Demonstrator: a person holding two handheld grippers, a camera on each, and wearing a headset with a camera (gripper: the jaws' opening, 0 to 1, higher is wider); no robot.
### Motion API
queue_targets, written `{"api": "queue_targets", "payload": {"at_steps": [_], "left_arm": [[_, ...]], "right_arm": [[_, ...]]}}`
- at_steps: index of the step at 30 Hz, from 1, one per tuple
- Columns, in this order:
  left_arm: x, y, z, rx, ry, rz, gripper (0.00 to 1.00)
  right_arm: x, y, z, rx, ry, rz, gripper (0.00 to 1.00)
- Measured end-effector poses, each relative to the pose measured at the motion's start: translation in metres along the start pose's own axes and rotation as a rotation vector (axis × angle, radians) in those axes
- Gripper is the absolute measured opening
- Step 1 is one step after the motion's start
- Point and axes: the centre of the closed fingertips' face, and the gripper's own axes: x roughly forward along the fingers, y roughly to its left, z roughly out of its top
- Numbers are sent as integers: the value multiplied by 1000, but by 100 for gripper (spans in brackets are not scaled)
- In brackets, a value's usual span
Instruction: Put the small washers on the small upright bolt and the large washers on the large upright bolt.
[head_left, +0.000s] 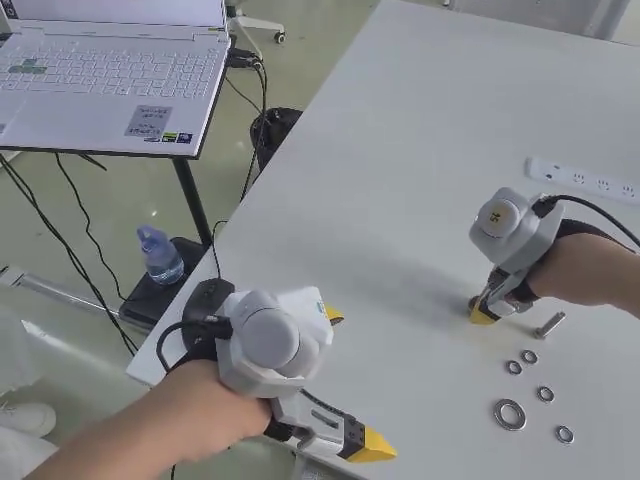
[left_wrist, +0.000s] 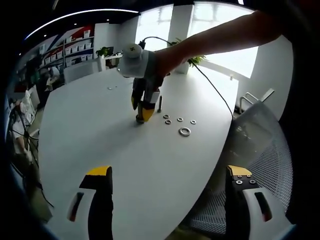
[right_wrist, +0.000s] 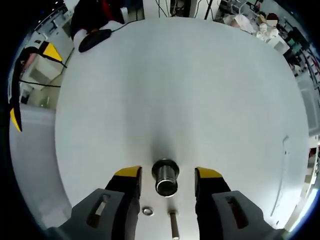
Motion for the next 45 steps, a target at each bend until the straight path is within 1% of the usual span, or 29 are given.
{"api": "queue_targets", "payload": {"at_steps": [2, 4, 7, 9, 13, 15, 16, 17, 19, 22, 26, 31, 34, 37, 40, 45], "left_arm": [[0, -1, -2, 4, 8, -1, 94], [-1, -2, -1, 16, 2, 2, 94], [-1, -3, 1, 13, 6, 2, 95], [0, -6, 2, 25, 5, -2, 95], [0, -6, 4, 27, 1, -3, 94], [0, -6, 3, 26, 6, -1, 93], [0, -6, 2, 23, 11, -2, 93], [0, -6, 2, 26, 11, -2, 93], [0, -7, 2, 37, 11, -2, 92], [0, -7, 3, 35, 6, -4, 92], [-1, -5, 1, 42, 15, -2, 91], [-3, -1, 7, 36, -1, 4, 91], [-4, -1, 9, 35, -6, 5, 90], [-4, -1, 8, 38, 5, 5, 90], [-4, -1, 9, 40, 0, 0, 89], [-3, -1, 9, 47, 7, -3, 89]], "right_arm": [[-3, 2, 1, 14, -9, 10, 44], [-5, 5, 2, 29, -17, 26, 44], [-11, 6, 1, 25, -20, 19, 44], [-16, 7, -1, 44, -26, 22, 43], [-29, 5, -4, 59, -37, 6, 43], [-34, 4, -6, 63, -41, -2, 43], [-38, 4, -8, 49, -37, -16, 43], [-39, 4, -10, 48, -36, -18, 43], [-45, 6, -14, 57, -37, -21, 43], [-52, 6, -21, 55, -33, -39, 43], [-60, 6, -28, 72, -40, -48, 43], [-71, 6, -39, 93, -37, -68, 42], [-74, 9, -44, 106, -44, -66, 42], [-76, 11, -51, 119, -44, -68, 42], [-77, 14, -59, 133, -41, -67, 42], [-76, 22, -67, 143, -44, -59, 42]]}}
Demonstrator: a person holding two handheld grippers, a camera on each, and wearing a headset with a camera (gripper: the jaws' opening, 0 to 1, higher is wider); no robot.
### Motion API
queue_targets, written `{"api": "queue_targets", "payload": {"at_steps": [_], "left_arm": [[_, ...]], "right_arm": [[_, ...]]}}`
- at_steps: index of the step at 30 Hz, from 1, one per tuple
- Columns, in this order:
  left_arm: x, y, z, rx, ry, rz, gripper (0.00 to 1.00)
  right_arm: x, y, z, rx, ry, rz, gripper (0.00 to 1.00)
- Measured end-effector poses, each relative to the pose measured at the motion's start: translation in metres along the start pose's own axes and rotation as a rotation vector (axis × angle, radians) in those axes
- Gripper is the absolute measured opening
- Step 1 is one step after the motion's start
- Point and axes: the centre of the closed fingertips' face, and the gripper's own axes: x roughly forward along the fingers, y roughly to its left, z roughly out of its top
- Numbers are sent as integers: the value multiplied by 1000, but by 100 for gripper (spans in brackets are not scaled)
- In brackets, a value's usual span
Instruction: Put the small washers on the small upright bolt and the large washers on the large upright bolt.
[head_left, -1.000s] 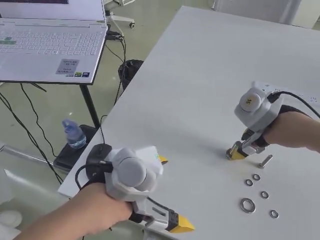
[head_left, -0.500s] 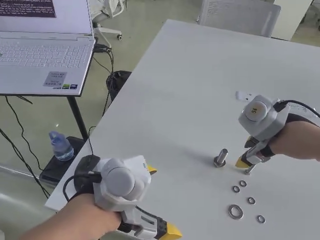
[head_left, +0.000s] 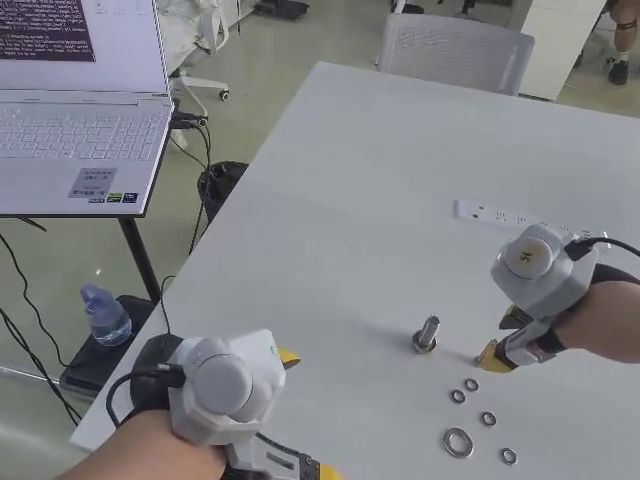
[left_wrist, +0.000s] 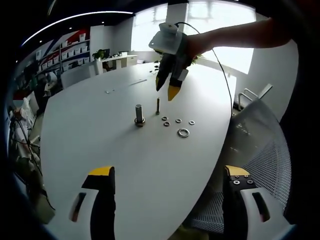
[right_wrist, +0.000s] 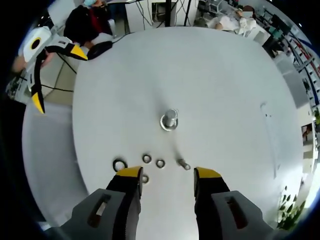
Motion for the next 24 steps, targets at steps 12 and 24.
{"api": "queue_targets", "payload": {"at_steps": [12, 24], "left_arm": [[2, 0, -2, 3, 9, -3, 88], [0, -2, 5, 6, -1, 10, 87]], "right_arm": [[12, 23, -17, 12, 5, 30, 42], [20, 50, -23, -26, 16, 53, 42]]}}
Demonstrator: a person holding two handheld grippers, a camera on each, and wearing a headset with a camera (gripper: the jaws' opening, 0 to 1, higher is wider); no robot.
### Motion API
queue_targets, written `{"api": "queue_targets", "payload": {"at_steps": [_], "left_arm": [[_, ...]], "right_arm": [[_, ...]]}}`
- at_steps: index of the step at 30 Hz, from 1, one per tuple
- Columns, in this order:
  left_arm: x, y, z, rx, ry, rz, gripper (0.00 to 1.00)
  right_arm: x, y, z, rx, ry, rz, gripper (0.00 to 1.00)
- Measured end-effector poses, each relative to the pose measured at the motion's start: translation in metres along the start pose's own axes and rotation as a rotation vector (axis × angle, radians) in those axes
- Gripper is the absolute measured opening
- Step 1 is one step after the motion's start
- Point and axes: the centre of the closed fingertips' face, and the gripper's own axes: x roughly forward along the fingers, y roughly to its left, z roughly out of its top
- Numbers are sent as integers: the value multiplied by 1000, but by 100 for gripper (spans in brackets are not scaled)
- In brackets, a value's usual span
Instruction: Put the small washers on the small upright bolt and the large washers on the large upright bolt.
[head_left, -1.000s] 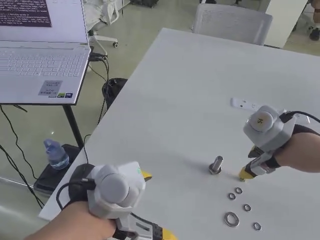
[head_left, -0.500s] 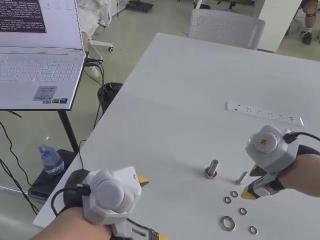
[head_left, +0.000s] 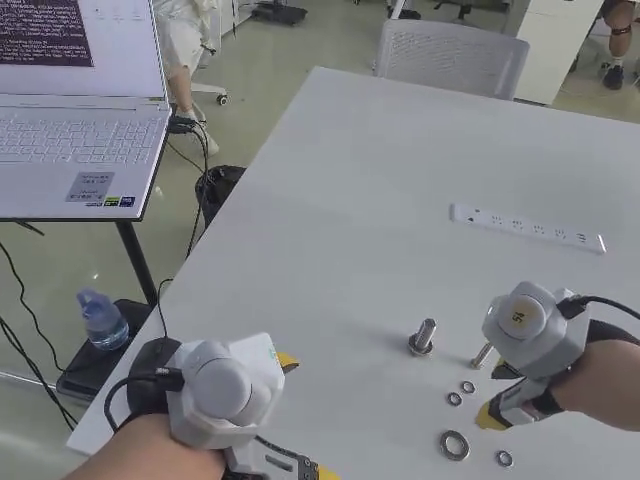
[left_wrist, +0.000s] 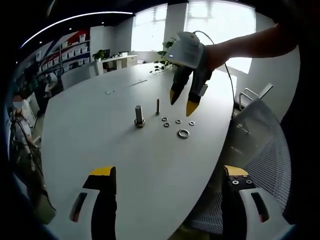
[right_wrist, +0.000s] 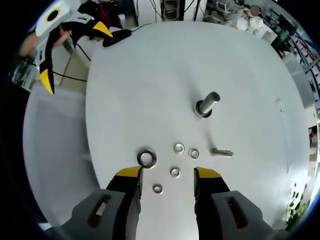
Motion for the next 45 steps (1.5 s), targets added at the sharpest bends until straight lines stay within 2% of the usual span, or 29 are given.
{"api": "queue_targets", "payload": {"at_steps": [12, 14, 21, 24, 27, 29, 41, 45], "left_arm": [[1, -4, -1, -7, 3, 2, 86], [0, -4, 0, -10, -1, 5, 86], [0, -3, -1, -10, -1, 11, 86], [-1, -3, -2, -13, -1, 10, 86], [-1, -4, -4, -14, 3, 6, 85], [-1, -5, -5, -13, 7, 6, 85], [-6, -5, -8, -12, 11, 6, 84], [-6, -3, -6, -18, 4, 11, 84]], "right_arm": [[12, 35, -4, -16, 3, 40, 42], [13, 38, -5, -40, 12, 31, 42], [21, 46, -5, -26, -15, 42, 40], [25, 46, -4, -21, -33, 40, 40], [29, 47, -1, 24, -77, 60, 39], [30, 46, 0, 35, -92, 56, 39], [46, 41, -5, 34, -76, 38, 35], [51, 43, -8, 11, -57, 32, 35]]}}
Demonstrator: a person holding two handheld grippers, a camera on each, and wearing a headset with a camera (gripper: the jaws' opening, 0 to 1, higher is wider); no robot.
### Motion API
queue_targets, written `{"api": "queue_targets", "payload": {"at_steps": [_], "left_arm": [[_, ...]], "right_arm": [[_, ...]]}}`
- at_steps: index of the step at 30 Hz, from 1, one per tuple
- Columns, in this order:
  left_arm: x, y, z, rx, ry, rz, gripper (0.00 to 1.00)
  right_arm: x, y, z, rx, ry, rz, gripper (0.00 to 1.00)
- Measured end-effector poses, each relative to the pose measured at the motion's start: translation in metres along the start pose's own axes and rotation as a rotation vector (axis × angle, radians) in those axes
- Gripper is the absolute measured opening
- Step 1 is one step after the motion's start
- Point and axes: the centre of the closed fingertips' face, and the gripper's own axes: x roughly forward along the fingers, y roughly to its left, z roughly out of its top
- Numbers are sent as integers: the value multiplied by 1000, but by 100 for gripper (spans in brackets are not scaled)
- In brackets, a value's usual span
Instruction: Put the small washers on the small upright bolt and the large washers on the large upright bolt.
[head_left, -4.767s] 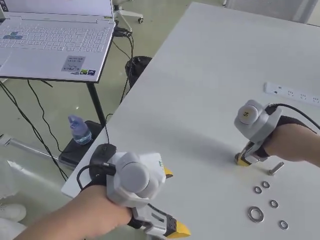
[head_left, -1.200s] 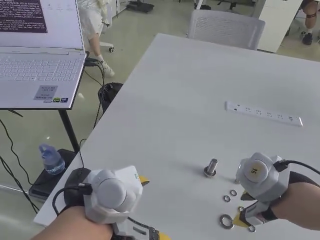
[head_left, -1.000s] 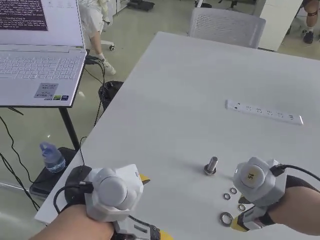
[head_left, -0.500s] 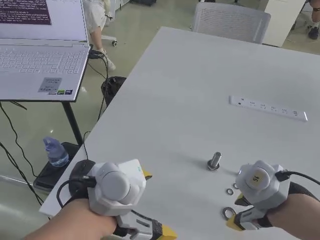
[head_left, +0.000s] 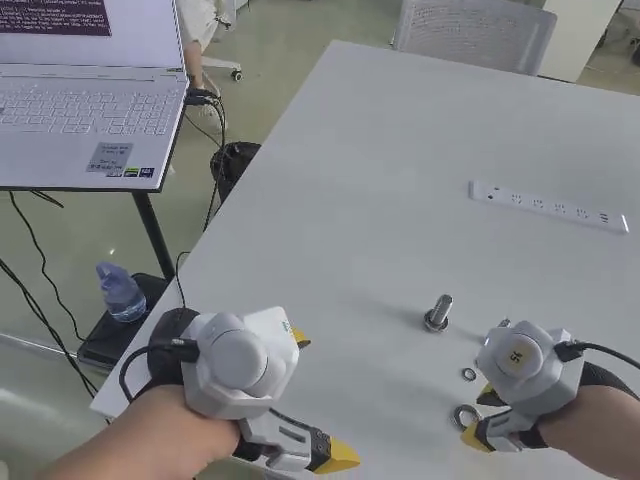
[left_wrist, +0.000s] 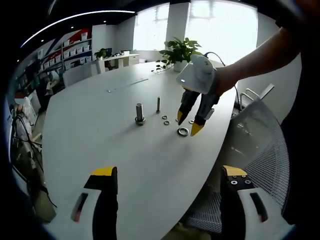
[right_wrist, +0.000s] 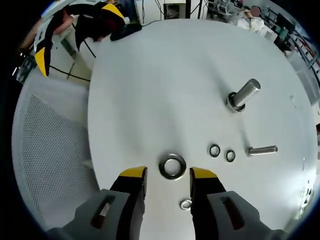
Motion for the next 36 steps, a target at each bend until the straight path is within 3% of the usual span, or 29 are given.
{"api": "queue_targets", "payload": {"at_steps": [5, 36], "left_arm": [[1, -1, 1, 7, 7, -7, 84], [1, 1, 1, 19, 15, -14, 82]], "right_arm": [[4, -1, -2, -30, 16, -14, 35], [8, -2, -2, -23, 15, -32, 30]]}}
